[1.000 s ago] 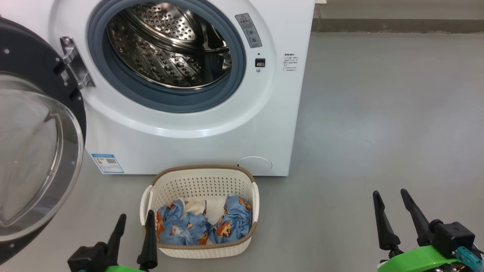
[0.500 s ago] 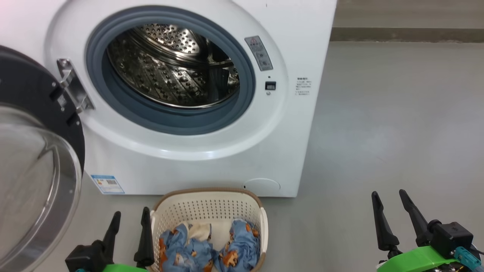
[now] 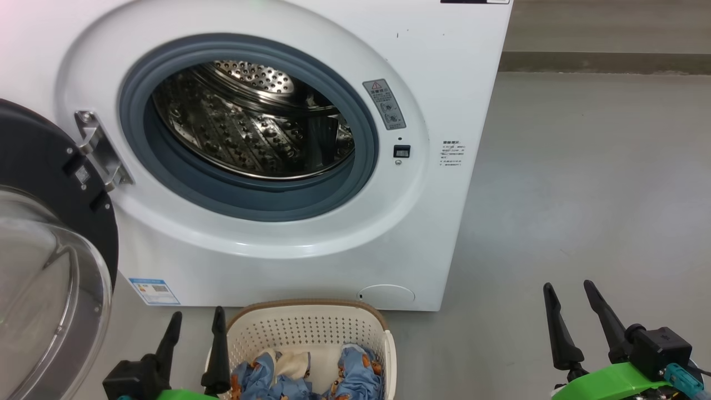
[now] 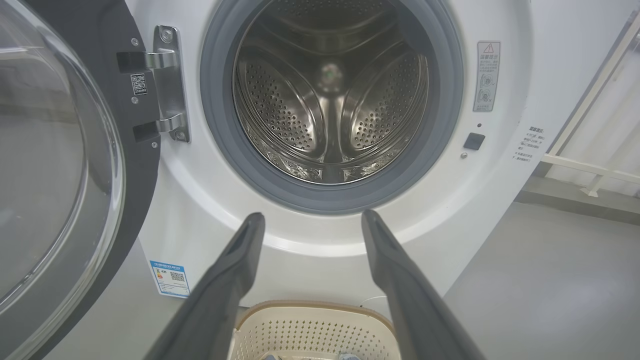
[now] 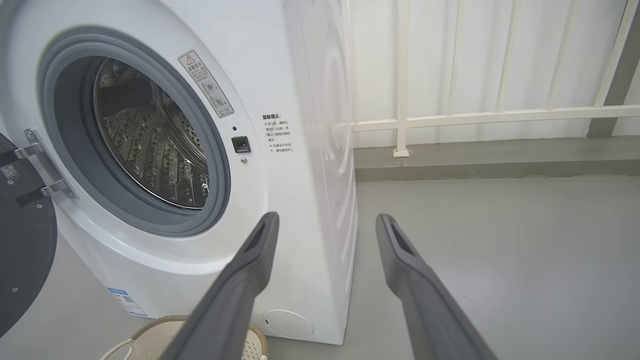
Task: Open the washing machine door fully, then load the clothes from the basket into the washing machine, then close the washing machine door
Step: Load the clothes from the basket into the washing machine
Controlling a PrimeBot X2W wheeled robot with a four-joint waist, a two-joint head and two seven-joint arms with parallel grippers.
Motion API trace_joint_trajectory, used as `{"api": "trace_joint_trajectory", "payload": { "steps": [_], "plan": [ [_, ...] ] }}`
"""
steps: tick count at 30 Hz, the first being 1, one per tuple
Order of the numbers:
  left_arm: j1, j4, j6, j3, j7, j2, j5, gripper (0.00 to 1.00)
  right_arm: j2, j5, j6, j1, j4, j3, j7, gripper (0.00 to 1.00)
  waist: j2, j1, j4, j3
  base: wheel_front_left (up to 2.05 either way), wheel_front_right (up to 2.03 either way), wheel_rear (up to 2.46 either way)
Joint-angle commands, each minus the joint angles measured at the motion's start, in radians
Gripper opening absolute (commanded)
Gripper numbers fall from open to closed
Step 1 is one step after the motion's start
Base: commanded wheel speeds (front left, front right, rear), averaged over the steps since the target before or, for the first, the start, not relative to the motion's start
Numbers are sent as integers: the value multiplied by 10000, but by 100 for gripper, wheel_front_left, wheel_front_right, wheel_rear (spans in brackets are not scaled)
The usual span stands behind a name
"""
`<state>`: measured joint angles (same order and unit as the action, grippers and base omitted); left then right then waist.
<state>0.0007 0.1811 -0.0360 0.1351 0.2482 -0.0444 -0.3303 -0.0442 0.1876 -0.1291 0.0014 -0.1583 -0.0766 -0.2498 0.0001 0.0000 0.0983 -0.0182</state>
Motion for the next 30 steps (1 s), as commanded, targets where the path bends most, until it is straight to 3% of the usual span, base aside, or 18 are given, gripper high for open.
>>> {"api": "trace_joint_trajectory", "payload": {
  "steps": [1, 30],
  "plan": [
    [-203, -178, -31, -277, 135, -58, 73, 100, -60, 11, -16, -262, 200, 292, -120, 100, -1, 0, -3, -6, 0, 0, 0],
    [-243, -51, 45, -123, 136, -58, -8, 100, -69, -32, -16, -285, 208, 229, -108, 100, -1, 0, 15, 79, 0, 0, 0]
  ]
}}
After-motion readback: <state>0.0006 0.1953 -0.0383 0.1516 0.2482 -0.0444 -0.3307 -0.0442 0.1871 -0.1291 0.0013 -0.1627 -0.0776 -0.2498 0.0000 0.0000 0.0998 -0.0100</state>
